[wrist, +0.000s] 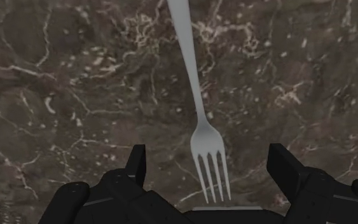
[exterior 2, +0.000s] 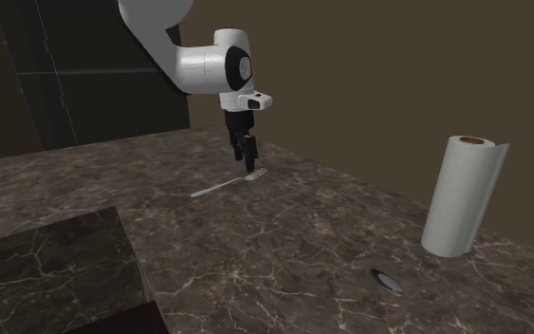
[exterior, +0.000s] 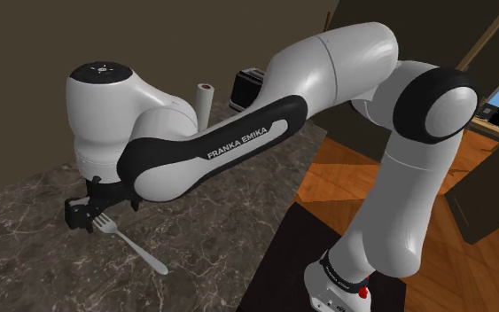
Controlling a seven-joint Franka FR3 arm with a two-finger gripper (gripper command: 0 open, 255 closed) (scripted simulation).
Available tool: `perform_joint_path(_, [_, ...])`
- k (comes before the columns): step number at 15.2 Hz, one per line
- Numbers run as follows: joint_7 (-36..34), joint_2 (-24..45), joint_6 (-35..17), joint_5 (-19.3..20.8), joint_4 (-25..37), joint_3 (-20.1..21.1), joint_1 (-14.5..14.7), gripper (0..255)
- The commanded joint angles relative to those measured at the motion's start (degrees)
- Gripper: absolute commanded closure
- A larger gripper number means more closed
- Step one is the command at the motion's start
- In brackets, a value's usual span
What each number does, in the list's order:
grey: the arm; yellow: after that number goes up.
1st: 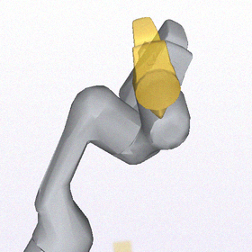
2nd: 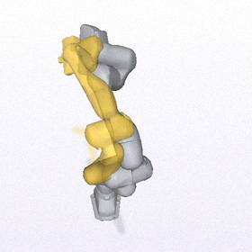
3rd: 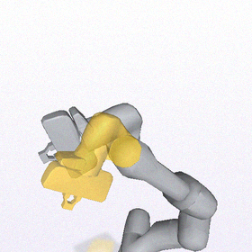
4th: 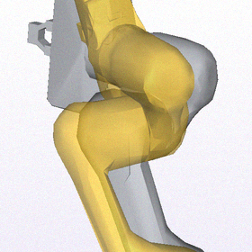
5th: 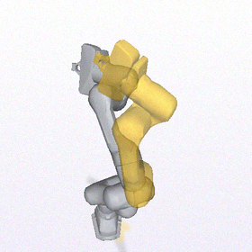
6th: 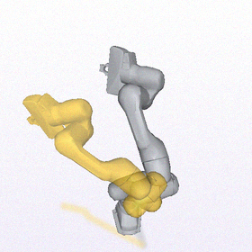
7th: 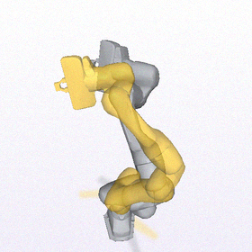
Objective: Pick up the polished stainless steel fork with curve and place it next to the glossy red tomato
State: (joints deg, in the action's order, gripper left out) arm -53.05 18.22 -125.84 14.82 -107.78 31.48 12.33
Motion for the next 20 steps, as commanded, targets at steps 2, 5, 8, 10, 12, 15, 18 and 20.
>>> perform_joint_path(2, [-1.2, 2.3, -1.4, 1.5, 0.7, -0.6, 0.8, 0])
perform_joint_path(5, [-1.9, 3.7, -3.1, 2.6, 0.1, -1.1, 1.2, 0])
perform_joint_path(8, [-2.2, 4.4, -4.0, 3.1, -0.1, -1.4, 1.4, 0])
perform_joint_path(10, [-2.2, 4.4, -4.0, 3.1, -0.1, -1.4, 1.4, 0])
perform_joint_path(12, [-2.2, 4.4, -4.0, 3.1, -0.1, -1.4, 1.4, 0])
perform_joint_path(15, [-2.2, 4.4, -4.0, 3.1, -0.1, -1.4, 1.4, 0])
perform_joint_path(18, [-2.2, 4.4, -4.0, 3.1, -0.1, -1.4, 1.4, 255])
perform_joint_path(20, [-2.4, 4.8, -4.0, 3.3, 0.2, -1.5, 1.6, 255])
